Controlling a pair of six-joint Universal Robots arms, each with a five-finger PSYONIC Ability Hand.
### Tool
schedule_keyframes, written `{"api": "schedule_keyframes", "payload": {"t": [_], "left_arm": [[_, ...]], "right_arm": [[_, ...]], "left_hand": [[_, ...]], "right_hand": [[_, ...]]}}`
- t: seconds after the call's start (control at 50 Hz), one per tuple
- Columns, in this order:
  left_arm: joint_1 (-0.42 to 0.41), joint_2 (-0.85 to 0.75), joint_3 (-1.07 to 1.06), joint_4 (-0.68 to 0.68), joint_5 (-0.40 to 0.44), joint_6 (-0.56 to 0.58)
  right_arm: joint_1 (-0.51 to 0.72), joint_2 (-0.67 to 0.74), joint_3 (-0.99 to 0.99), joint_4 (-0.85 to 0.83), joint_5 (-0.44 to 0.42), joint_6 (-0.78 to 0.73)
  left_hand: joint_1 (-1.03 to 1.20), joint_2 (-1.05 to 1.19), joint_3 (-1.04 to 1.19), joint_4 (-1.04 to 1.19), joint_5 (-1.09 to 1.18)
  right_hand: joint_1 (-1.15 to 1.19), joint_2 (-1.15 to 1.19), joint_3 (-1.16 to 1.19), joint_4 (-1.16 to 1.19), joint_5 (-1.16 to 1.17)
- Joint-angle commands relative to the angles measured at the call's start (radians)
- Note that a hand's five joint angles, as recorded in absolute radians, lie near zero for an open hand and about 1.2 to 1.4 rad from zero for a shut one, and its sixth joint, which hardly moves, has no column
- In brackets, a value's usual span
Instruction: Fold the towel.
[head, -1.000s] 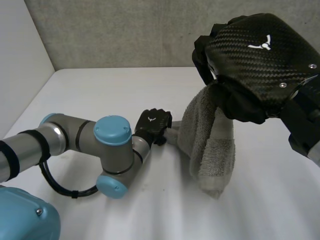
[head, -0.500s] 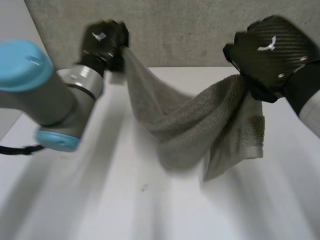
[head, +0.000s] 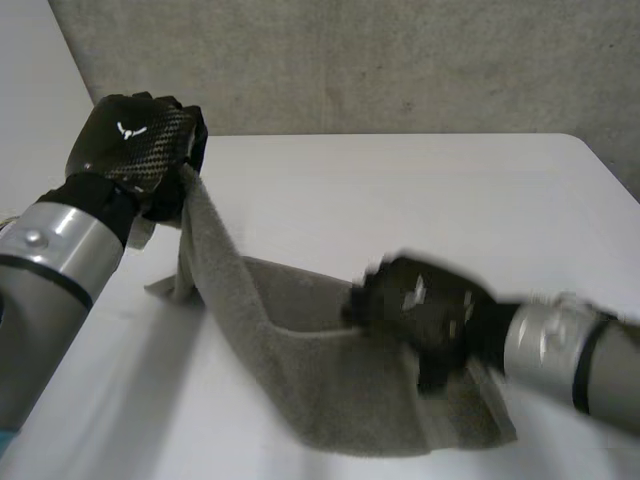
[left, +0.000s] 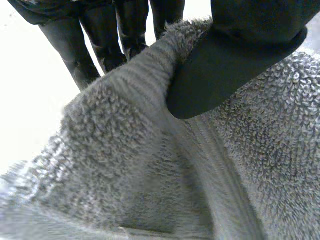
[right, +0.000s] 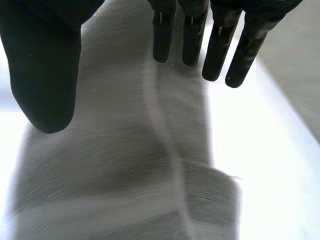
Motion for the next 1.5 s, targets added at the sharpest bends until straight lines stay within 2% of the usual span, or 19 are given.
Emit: {"api": "schedule_keyframes", "payload": {"t": [0.02, 0.28, 0.42, 0.62, 0.68, 0.72, 0.74, 0.76, 0.9, 1.0, 1.1, 1.14, 1.2, 1.32, 1.4, 1.42, 1.44, 1.48, 1.5], "left_arm": [[0.000, 0.099, -0.099, -0.008, 0.047, 0.054], [-0.005, 0.259, -0.148, -0.029, 0.049, 0.095], [-0.005, 0.299, -0.140, -0.051, 0.050, 0.095], [-0.003, 0.343, -0.114, -0.051, 0.050, 0.095], [-0.002, 0.348, -0.108, -0.045, 0.050, 0.095], [-0.002, 0.348, -0.108, -0.043, 0.050, 0.095], [0.000, 0.345, -0.108, -0.040, 0.050, 0.097], [0.003, 0.334, -0.108, -0.036, 0.050, 0.098], [0.081, 0.229, -0.096, 0.036, 0.052, 0.135], [0.142, 0.089, -0.002, 0.149, 0.075, 0.147], [0.142, -0.138, 0.249, 0.239, 0.101, 0.147], [0.129, -0.256, 0.472, 0.256, 0.077, 0.146], [0.116, -0.334, 0.660, 0.256, 0.020, 0.137], [0.109, -0.367, 0.739, 0.245, -0.029, 0.095], [0.089, -0.333, 0.614, 0.227, -0.023, 0.038], [0.089, -0.333, 0.613, 0.227, -0.023, 0.038], [0.086, -0.306, 0.557, 0.228, -0.022, 0.037], [0.086, -0.275, 0.503, 0.231, -0.022, 0.037], [0.086, -0.249, 0.452, 0.234, -0.022, 0.037]], "right_arm": [[-0.075, 0.163, -0.231, -0.108, 0.033, 0.566], [0.020, 0.496, -0.409, -0.030, 0.055, 0.586], [0.074, 0.542, -0.414, -0.032, 0.067, 0.580], [0.160, 0.595, -0.421, -0.046, 0.196, 0.517], [0.166, 0.595, -0.421, -0.046, 0.208, 0.489], [0.166, 0.584, -0.432, -0.050, 0.214, 0.483], [0.166, 0.584, -0.432, -0.050, 0.214, 0.483], [0.165, 0.572, -0.446, -0.058, 0.220, 0.480], [0.152, 0.483, -0.529, -0.145, 0.332, 0.451], [0.145, 0.406, -0.596, -0.299, 0.448, 0.301], [0.132, 0.348, -0.647, -0.561, 0.535, 0.117], [0.131, 0.320, -0.647, -0.791, 0.559, 0.028], [0.131, 0.289, -0.638, -0.961, 0.575, -0.003], [0.139, 0.286, -0.610, -0.898, 0.573, -0.001], [0.142, 0.308, -0.538, -0.733, 0.564, 0.082], [0.140, 0.318, -0.514, -0.684, 0.561, 0.147], [0.140, 0.318, -0.513, -0.684, 0.561, 0.147], [0.131, 0.341, -0.478, -0.597, 0.553, 0.294], [0.131, 0.341, -0.478, -0.596, 0.553, 0.295]], "left_hand": [[0.226, 0.179, 0.181, 0.180, 0.195], [0.226, 0.179, 0.181, 0.180, 0.195], [0.226, 0.179, 0.181, 0.180, 0.195], [0.226, 0.179, 0.181, 0.180, 0.195], [0.226, 0.179, 0.181, 0.180, 0.195], [0.226, 0.179, 0.181, 0.180, 0.195], [0.226, 0.179, 0.181, 0.180, 0.195], [0.226, 0.179, 0.181, 0.180, 0.195], [0.226, 0.179, 0.181, 0.180, 0.195], [0.226, 0.179, 0.181, 0.180, 0.195], [0.226, 0.179, 0.181, 0.180, 0.195], [0.226, 0.179, 0.181, 0.180, 0.195], [0.226, 0.179, 0.181, 0.180, 0.195], [0.226, 0.179, 0.181, 0.180, 0.195], [0.226, 0.179, 0.181, 0.180, 0.195], [0.226, 0.179, 0.181, 0.180, 0.195], [0.226, 0.179, 0.181, 0.180, 0.195], [0.226, 0.179, 0.181, 0.180, 0.195], [0.226, 0.179, 0.181, 0.180, 0.195]], "right_hand": [[0.040, -0.020, 0.000, 0.009, 0.017], [0.098, 0.038, 0.059, 0.067, 0.075], [0.122, 0.062, 0.083, 0.091, 0.099], [0.181, 0.121, 0.141, 0.150, 0.158], [0.345, 0.285, 0.306, 0.314, 0.322], [0.844, 0.785, 0.805, 0.814, 0.822], [0.847, 0.787, 0.808, 0.816, 0.824], [1.067, 1.007, 1.028, 1.036, 1.044], [1.069, 1.009, 1.030, 1.038, 1.046], [1.069, 1.009, 1.030, 1.038, 1.046], [1.069, 1.009, 1.030, 1.038, 1.046], [1.069, 1.009, 1.030, 1.038, 1.046], [1.069, 1.009, 1.030, 1.038, 1.046], [1.069, 1.009, 1.030, 1.038, 1.046], [1.069, 1.009, 1.030, 1.038, 1.046], [0.881, 0.821, 0.842, 0.850, 0.858], [0.879, 0.819, 0.840, 0.849, 0.856], [0.406, 0.346, 0.367, 0.375, 0.383], [0.404, 0.344, 0.365, 0.373, 0.381]]}}
